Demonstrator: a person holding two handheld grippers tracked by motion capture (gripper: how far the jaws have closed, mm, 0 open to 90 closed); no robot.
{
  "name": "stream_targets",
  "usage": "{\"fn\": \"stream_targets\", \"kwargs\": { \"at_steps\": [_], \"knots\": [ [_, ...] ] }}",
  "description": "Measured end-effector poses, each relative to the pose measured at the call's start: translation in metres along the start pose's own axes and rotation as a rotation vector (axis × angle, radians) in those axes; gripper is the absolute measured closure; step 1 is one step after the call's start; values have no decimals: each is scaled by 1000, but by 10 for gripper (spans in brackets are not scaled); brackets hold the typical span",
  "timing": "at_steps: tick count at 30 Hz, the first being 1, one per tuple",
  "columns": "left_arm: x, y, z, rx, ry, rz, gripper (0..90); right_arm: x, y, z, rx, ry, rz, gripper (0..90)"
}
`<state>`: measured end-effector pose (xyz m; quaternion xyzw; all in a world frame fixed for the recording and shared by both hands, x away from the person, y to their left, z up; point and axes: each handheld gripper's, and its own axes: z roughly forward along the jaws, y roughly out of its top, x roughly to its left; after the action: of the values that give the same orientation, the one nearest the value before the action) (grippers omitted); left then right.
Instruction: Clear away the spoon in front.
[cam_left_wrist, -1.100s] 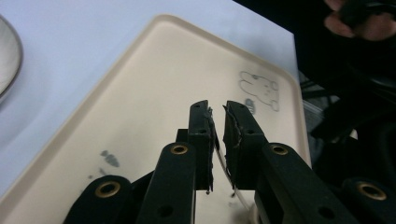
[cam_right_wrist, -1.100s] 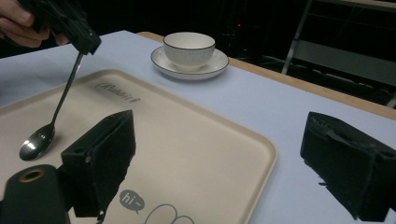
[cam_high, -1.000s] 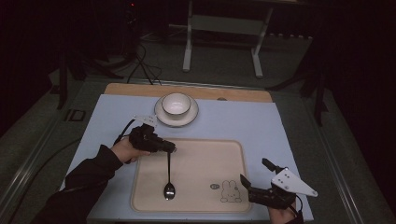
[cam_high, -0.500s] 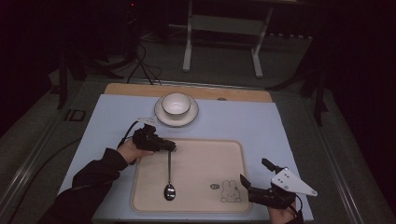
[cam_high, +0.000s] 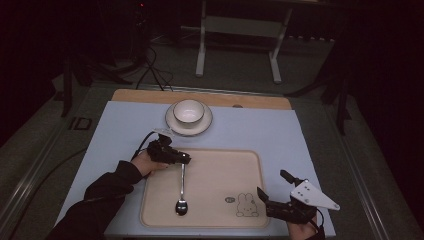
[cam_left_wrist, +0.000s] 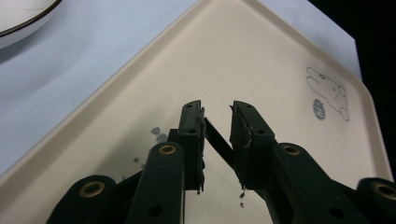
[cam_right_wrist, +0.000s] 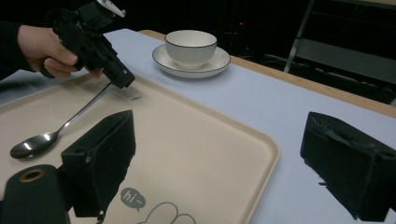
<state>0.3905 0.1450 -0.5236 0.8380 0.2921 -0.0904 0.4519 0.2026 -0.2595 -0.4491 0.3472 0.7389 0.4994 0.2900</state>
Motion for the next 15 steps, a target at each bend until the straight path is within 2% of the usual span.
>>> {"fn": "stream_targets", "kwargs": {
  "at_steps": [7, 15],
  "knots": [
    [5, -1, 6, 19, 56, -19, 736, -1, 0, 0, 1, 0, 4, 103],
    [8, -2, 10, 36, 91, -33, 735, -1, -1, 0, 4, 0, 2, 103]
  ]
}}
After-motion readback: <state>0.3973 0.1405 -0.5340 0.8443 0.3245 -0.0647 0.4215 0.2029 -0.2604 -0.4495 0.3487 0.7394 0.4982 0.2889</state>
